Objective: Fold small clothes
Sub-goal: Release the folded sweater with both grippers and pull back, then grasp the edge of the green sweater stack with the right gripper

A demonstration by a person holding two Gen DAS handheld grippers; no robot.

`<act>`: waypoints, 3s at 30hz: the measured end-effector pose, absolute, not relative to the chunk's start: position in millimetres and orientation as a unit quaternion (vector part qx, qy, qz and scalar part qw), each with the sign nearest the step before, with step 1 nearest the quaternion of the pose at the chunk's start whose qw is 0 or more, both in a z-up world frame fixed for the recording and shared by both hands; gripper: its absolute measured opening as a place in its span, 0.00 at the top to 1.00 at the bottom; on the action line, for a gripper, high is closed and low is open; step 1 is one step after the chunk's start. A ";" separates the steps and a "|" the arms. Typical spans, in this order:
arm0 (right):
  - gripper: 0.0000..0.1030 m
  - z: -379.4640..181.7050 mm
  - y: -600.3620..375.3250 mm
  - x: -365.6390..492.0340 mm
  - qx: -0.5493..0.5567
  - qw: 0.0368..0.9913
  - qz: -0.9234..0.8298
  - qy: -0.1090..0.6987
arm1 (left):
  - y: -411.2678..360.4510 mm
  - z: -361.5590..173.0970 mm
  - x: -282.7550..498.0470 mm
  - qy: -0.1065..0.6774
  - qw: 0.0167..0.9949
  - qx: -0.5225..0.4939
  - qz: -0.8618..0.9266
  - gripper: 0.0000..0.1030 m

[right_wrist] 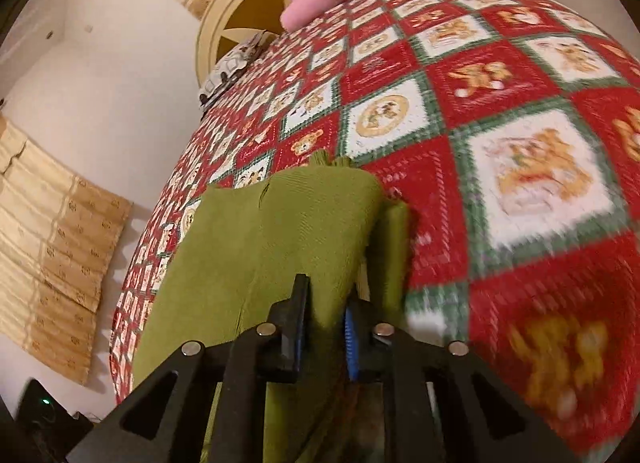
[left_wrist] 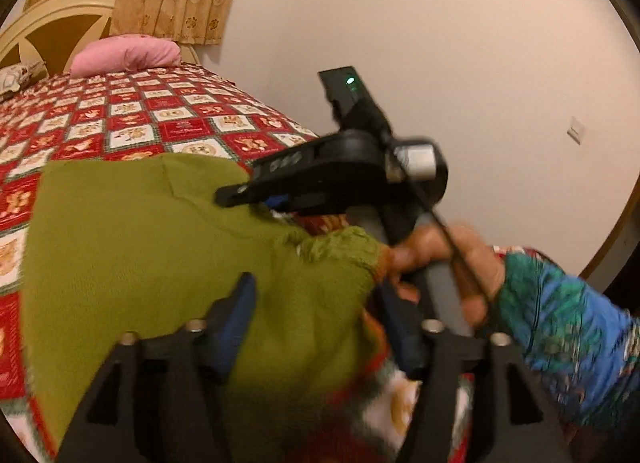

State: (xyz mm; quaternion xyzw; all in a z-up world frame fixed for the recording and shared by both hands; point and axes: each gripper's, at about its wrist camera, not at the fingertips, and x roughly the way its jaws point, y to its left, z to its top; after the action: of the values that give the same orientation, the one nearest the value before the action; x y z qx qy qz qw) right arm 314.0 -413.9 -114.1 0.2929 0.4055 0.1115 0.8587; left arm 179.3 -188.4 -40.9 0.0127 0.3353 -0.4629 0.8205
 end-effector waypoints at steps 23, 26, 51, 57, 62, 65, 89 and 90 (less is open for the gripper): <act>0.82 -105.7 -327.4 173.7 0.125 0.905 0.020 0.407 | -84.4 -86.2 204.2 0.424 0.860 -0.081 -0.272 0.12; 0.82 -106.0 -328.3 164.7 0.135 0.906 0.015 0.400 | -82.9 -82.1 196.0 0.418 0.866 -0.068 -0.265 0.12; 0.50 -61.6 -344.5 109.9 0.217 0.915 -0.018 0.339 | -82.1 -41.7 174.2 0.362 0.910 0.079 -0.186 0.06; 0.50 -75.6 -353.2 114.9 0.224 0.908 -0.025 0.354 | -76.7 -36.0 180.9 0.350 0.917 0.091 -0.169 0.06; 0.50 -78.3 -367.7 118.9 0.237 0.906 -0.036 0.350 | -67.0 -33.1 202.9 0.358 0.915 0.049 -0.180 0.06; 0.45 -77.9 -376.6 125.8 0.246 0.904 -0.031 0.349 | -55.1 -30.1 219.5 0.373 0.899 -0.036 -0.227 0.06; 0.24 -113.5 -380.0 299.3 0.204 0.894 0.060 0.394 | -107.9 -94.2 331.2 0.461 0.814 -0.184 -0.303 0.13; 0.24 -113.9 -378.8 300.0 0.201 0.895 0.063 0.393 | -113.8 -92.3 327.3 0.454 0.824 -0.158 -0.299 0.13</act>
State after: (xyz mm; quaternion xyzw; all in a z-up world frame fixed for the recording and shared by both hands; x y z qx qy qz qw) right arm 300.0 -378.8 -113.9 0.2005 0.3934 0.0625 0.8950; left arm 327.3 -113.8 -92.3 -0.1579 0.4542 -0.2991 0.8242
